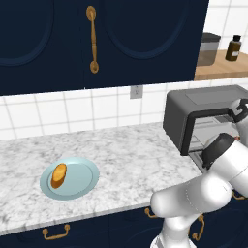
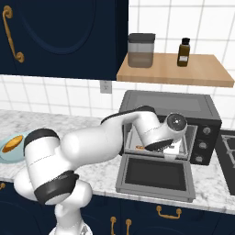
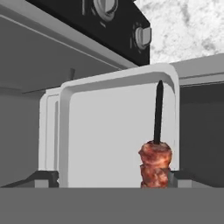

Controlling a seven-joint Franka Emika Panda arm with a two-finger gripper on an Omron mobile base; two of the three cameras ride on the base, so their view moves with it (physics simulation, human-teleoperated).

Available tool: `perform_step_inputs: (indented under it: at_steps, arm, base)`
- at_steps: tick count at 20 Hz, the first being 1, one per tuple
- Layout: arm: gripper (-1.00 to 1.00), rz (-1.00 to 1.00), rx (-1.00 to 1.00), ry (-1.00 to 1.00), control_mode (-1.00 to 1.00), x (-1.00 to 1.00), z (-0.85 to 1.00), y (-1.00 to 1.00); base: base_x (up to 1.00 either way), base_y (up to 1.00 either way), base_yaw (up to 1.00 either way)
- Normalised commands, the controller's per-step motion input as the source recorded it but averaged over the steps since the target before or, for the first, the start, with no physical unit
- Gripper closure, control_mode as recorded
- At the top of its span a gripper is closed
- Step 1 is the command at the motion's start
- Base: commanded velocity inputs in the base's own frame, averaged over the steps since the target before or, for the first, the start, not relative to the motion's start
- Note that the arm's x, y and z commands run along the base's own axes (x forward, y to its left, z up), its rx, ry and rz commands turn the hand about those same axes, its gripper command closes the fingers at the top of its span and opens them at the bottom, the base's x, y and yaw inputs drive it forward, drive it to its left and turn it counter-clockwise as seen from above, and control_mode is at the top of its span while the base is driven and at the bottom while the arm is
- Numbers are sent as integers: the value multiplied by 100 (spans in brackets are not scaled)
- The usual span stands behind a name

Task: Pick up the kebab skewer and baguette bread, and place them inside the toaster oven. Close the toaster oven door and start by setting the timer.

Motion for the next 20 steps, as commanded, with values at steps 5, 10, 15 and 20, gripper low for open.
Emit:
perform_step_inputs:
  at_steps: [5, 10, 15, 20]
  arm:
    - [-100, 9, 0, 0, -100, 43, 4, 0]
    - [-100, 13, -8, 0, -100, -26, 17, 21]
    - [-100, 17, -13, 8, -100, -58, 42, 82]
    - [-100, 19, -11, 16, -100, -43, 31, 100]
  base:
    - [0, 0, 0]
    - [0, 0, 0]
    - [0, 0, 0]
    - [0, 0, 0]
